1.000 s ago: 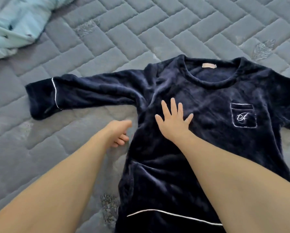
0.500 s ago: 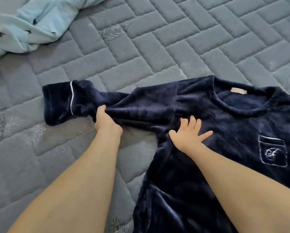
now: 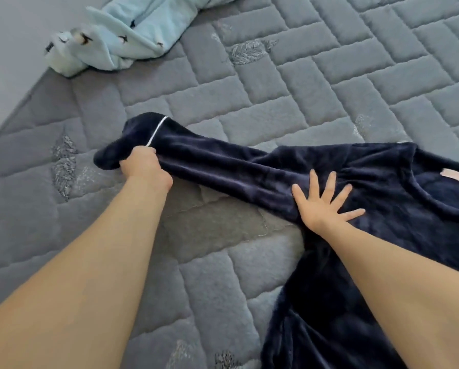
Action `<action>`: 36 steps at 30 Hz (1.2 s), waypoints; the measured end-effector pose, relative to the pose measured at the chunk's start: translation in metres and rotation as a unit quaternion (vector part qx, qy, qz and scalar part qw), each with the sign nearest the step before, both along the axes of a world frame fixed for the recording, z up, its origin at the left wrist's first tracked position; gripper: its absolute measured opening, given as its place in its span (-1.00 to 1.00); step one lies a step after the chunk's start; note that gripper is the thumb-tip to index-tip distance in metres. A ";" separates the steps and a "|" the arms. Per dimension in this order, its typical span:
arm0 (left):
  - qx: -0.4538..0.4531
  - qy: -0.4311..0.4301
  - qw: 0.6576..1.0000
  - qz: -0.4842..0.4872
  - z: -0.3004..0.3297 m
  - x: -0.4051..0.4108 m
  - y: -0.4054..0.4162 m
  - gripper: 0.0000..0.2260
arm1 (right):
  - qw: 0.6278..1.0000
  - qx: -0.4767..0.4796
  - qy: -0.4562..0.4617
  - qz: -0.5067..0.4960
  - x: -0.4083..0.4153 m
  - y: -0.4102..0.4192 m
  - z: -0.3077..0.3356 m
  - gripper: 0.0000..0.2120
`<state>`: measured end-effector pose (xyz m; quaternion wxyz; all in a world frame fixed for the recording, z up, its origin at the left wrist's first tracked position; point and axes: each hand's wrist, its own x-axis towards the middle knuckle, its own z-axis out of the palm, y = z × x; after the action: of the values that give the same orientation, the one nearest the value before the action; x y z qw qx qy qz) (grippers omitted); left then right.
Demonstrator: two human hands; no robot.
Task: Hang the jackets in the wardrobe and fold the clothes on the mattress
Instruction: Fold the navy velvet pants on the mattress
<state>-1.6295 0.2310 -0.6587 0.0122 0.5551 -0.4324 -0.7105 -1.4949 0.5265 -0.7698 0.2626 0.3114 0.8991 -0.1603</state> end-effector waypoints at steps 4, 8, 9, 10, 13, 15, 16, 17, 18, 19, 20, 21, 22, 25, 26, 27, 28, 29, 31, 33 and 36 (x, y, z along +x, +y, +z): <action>-0.364 -0.212 0.874 -0.243 -0.011 0.026 0.003 -0.48 | 1.000 0.000 0.005 0.005 -0.003 0.001 0.000 -0.28; -0.554 0.027 0.801 -0.228 -0.028 0.072 0.056 -0.45 | 0.999 -0.028 0.025 0.008 -0.002 -0.001 -0.002 -0.34; -0.603 0.109 0.713 -0.341 -0.038 0.077 0.078 -0.47 | 0.998 -0.029 0.048 0.015 0.002 0.002 -0.002 -0.36; -0.613 0.157 0.626 -0.455 -0.043 0.081 0.106 -0.49 | 0.996 -0.024 0.085 0.022 0.005 0.012 -0.001 -0.37; -0.536 0.136 0.498 -0.668 -0.057 0.071 0.177 -0.50 | 0.985 0.035 0.169 -0.010 0.018 0.070 0.004 -0.38; -0.537 0.077 0.437 -0.717 -0.068 0.047 0.202 -0.51 | 0.984 0.082 0.147 -0.062 0.034 0.130 0.004 -0.37; -0.557 0.051 0.411 -0.720 -0.068 0.033 0.206 -0.56 | 0.985 0.096 0.126 -0.069 0.042 0.159 0.006 -0.36; -0.582 0.029 0.407 -0.703 -0.067 0.018 0.207 -0.62 | 0.985 0.108 0.114 -0.069 0.050 0.187 0.009 -0.34; -0.616 0.012 0.421 -0.666 -0.062 0.006 0.210 -0.68 | 0.984 0.121 0.111 -0.072 0.058 0.214 0.014 -0.32; -0.653 0.001 0.435 -0.620 -0.060 0.002 0.217 -0.71 | 0.982 0.134 0.106 -0.078 0.068 0.240 0.020 -0.29; -0.684 -0.002 0.441 -0.581 -0.060 0.004 0.229 -0.69 | 0.982 0.143 0.093 -0.078 0.077 0.266 0.026 -0.25; -0.697 0.012 0.436 -0.569 -0.058 0.009 0.249 -0.64 | 0.983 0.151 0.071 -0.071 0.086 0.289 0.031 -0.21; -0.688 0.041 0.422 -0.588 -0.056 0.017 0.275 -0.58 | 0.984 0.161 0.048 -0.062 0.094 0.310 0.034 -0.17; -0.568 0.162 0.366 -0.719 -0.055 0.046 0.366 -0.34 | 0.982 0.183 0.044 -0.014 0.098 0.349 0.030 -0.12; -0.524 0.166 0.354 -0.756 -0.061 0.056 0.391 -0.28 | 0.980 0.187 0.072 -0.003 0.094 0.355 0.024 -0.13; -0.506 0.160 0.344 -0.775 -0.070 0.064 0.410 -0.25 | 0.976 0.191 0.109 -0.009 0.090 0.358 0.018 -0.14; -0.514 0.150 0.338 -0.774 -0.082 0.070 0.423 -0.25 | 0.968 0.195 0.152 -0.032 0.087 0.360 0.010 -0.17; -0.544 0.141 0.334 -0.757 -0.095 0.074 0.430 -0.27 | 0.957 0.205 0.198 -0.056 0.086 0.362 0.000 -0.20; -0.623 0.156 0.348 -0.683 -0.117 0.074 0.440 -0.39 | 0.928 0.235 0.274 -0.090 0.082 0.367 -0.017 -0.28; -0.650 0.182 0.386 -0.629 -0.128 0.063 0.450 -0.53 | 0.911 0.242 0.314 -0.110 0.076 0.376 -0.027 -0.36; -0.659 0.168 0.404 -0.612 -0.126 0.047 0.469 -0.62 | 0.895 0.231 0.345 -0.162 0.066 0.392 -0.019 -0.52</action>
<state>-1.5827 0.6997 -0.7842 0.0084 -0.1676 -0.9805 -0.1024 -1.4293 0.9183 -0.7884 -0.1731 0.4300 0.8819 -0.0857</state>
